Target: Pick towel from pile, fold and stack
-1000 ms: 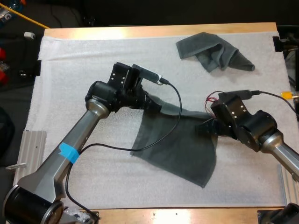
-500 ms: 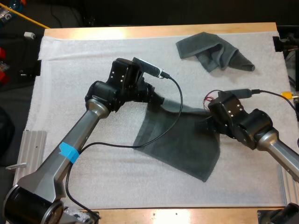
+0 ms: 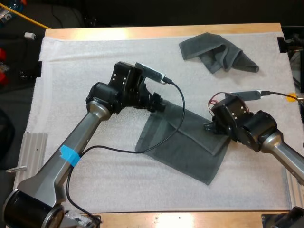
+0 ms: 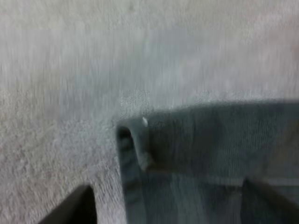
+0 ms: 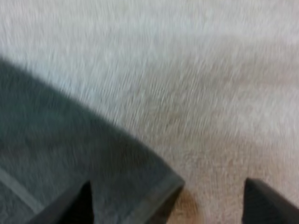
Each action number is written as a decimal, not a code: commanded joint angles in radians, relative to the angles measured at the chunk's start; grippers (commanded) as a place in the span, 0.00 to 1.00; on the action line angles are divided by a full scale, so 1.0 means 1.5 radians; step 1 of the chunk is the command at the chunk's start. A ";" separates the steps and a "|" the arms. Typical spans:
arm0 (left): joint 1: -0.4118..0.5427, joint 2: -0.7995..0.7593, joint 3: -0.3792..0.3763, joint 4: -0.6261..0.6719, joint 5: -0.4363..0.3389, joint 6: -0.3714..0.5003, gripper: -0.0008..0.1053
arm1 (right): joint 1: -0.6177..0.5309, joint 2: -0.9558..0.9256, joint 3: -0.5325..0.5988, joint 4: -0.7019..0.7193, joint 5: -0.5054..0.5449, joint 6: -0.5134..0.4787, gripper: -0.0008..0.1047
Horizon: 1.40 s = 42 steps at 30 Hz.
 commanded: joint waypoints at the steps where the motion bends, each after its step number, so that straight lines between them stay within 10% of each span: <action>1: -0.001 -0.022 -0.003 0.019 0.002 0.005 0.58 | -0.002 -0.016 -0.001 0.015 -0.015 0.000 0.60; 6: -0.001 -0.069 -0.003 0.064 0.002 0.007 0.58 | -0.002 -0.058 -0.001 0.021 -0.071 0.000 0.57; 16: -0.011 -0.195 -0.003 0.182 0.002 0.017 0.58 | -0.002 -0.144 -0.001 0.021 -0.213 0.000 0.01; 25: -0.075 -0.289 -0.003 0.278 0.004 0.014 0.58 | 0.007 -0.168 -0.001 0.045 -0.332 0.005 0.01; 42: -0.183 -0.315 0.024 0.353 -0.040 -0.042 0.58 | 0.099 -0.072 -0.001 0.073 -0.300 0.035 0.01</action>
